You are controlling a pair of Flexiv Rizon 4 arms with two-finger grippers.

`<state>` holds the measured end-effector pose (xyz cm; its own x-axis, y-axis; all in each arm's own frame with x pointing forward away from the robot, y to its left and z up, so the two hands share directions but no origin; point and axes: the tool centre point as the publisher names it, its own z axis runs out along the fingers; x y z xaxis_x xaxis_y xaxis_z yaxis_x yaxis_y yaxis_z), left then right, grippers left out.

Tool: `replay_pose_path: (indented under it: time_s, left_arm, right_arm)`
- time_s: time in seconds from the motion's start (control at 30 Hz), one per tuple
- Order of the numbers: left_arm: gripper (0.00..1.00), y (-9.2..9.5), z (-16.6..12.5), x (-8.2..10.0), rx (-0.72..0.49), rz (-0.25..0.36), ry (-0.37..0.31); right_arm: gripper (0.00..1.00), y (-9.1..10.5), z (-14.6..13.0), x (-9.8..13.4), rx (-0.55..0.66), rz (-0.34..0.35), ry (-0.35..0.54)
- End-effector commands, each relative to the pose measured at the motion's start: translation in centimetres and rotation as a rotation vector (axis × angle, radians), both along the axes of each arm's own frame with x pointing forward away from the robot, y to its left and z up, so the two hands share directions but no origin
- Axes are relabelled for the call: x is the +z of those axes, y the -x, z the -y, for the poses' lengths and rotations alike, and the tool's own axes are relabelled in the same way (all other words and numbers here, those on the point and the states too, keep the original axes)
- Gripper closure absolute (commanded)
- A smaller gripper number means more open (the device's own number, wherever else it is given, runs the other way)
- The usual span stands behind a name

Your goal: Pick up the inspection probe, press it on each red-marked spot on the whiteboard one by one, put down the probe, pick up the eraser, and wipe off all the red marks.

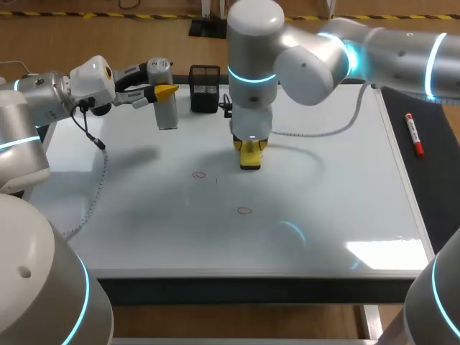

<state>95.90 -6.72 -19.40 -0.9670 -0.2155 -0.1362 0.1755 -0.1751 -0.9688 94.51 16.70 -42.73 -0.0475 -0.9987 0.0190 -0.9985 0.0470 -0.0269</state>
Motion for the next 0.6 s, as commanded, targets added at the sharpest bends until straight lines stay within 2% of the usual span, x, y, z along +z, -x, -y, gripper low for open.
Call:
replay_pose_path:
  time_s: [0.03, 0.37, 0.6]
  left_arm:
    - [1.00, 0.0, 0.0, 0.1, 0.001, 0.001, 0.000]
    - [1.00, 0.0, 0.0, 0.1, 0.001, 0.001, 0.000]
    - [1.00, 0.0, 0.0, 0.1, 0.001, 0.001, 0.000]
  right_arm:
    - [1.00, 0.1, 1.7, 0.0, -0.013, 0.003, 0.006]
    - [1.00, 0.0, 4.2, 0.0, -0.041, 0.003, 0.050]
    - [1.00, -0.1, 4.5, 0.5, -0.047, 0.009, 0.054]
